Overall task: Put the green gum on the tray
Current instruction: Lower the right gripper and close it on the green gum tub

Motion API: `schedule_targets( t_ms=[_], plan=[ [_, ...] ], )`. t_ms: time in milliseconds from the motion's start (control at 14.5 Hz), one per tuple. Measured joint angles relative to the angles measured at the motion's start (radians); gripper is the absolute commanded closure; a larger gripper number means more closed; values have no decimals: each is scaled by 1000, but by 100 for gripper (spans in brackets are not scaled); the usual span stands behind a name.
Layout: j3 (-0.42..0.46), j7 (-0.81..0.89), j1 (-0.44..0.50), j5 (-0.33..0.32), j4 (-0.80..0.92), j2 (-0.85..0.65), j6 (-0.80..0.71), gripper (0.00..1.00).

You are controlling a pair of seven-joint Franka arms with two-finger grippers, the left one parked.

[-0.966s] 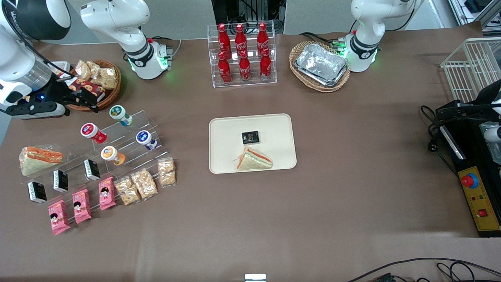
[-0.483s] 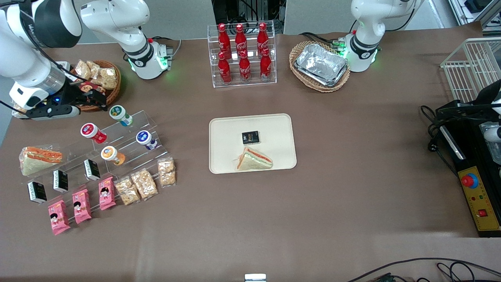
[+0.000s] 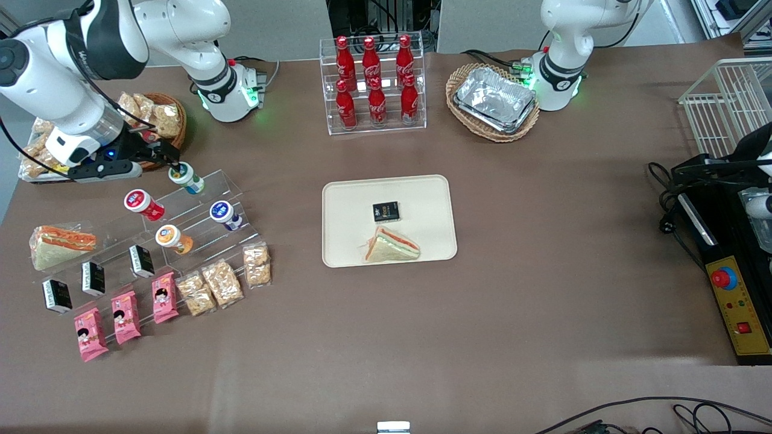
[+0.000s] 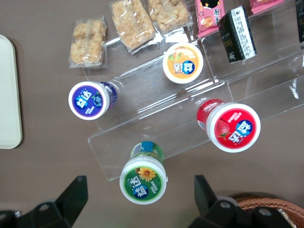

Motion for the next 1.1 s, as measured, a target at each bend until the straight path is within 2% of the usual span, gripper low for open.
schedule_targets(
  t_ms=[690, 1103],
  plan=[
    [-2, 0, -17, 0, -233, -32, 277, 0],
    [-2, 0, -23, 0, -258, -32, 303, 0]
  ],
)
